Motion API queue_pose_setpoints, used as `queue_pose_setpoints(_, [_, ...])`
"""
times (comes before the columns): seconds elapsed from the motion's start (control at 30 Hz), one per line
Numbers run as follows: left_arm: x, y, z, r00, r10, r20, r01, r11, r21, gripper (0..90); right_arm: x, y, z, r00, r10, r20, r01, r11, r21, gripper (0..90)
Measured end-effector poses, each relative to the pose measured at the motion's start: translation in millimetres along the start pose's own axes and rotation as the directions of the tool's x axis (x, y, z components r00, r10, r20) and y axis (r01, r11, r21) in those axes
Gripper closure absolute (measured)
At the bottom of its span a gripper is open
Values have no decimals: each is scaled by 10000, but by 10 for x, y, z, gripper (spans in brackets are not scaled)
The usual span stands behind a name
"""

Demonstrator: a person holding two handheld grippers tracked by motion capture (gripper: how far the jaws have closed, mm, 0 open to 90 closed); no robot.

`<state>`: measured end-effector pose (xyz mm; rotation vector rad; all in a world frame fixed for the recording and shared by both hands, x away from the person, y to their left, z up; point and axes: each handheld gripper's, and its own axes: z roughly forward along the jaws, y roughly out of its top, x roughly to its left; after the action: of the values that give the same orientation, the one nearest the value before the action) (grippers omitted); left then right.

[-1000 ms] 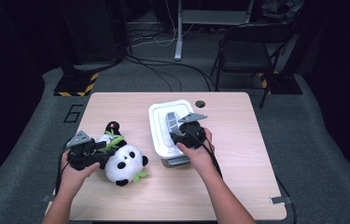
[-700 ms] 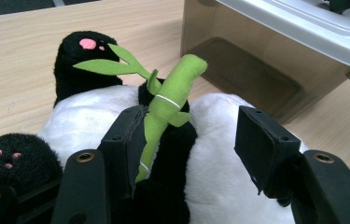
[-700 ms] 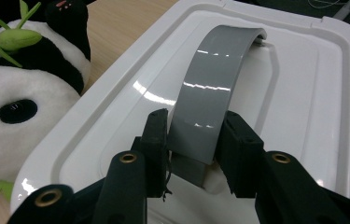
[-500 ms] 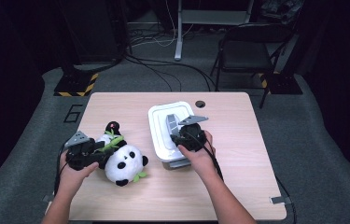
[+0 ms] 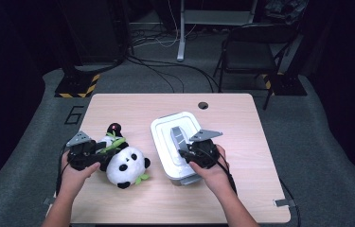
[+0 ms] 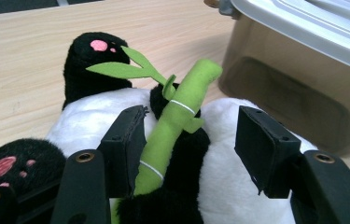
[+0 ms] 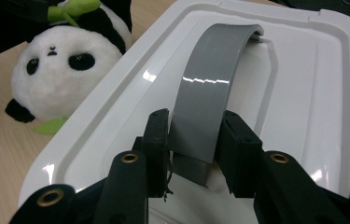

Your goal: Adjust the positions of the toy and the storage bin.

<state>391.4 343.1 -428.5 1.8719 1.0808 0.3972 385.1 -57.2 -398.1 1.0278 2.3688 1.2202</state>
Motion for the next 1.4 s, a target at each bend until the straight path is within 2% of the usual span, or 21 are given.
queue_pose_setpoints(0.23, [17,6,31,10000,-23,25,23,10000,32,421,22,-144,-179,9999,119,87,-118,9999,-118,651])
queue_pose_setpoints(0.37, [33,2,39,10000,-80,38,80,9999,87,421,37,-156,-230,9996,277,65,-276,9994,-203,574])
queue_pose_setpoints(0.43, [31,-1,43,10000,-48,25,48,10000,83,421,52,-131,-229,9997,226,100,-223,9994,-267,566])
queue_pose_setpoints(0.53, [21,-4,41,10000,-75,-13,75,10000,65,421,71,-65,-193,9997,110,229,-103,9995,-287,545])
queue_pose_setpoints(0.77, [23,-8,47,10000,-45,20,45,10000,63,417,51,67,-50,9977,167,661,-146,9994,-325,531])
queue_pose_setpoints(1.07, [28,-14,48,10000,-71,55,71,9999,81,415,17,161,53,9957,304,873,-281,9992,-277,540])
queue_pose_setpoints(1.23, [30,-18,47,9999,-119,57,118,9999,70,416,35,206,91,9942,193,1053,-166,9995,-269,595])
queue_pose_setpoints(1.4, [31,-19,50,9999,-99,52,99,9999,57,415,63,224,111,9923,42,1239,-11,9997,-251,607])
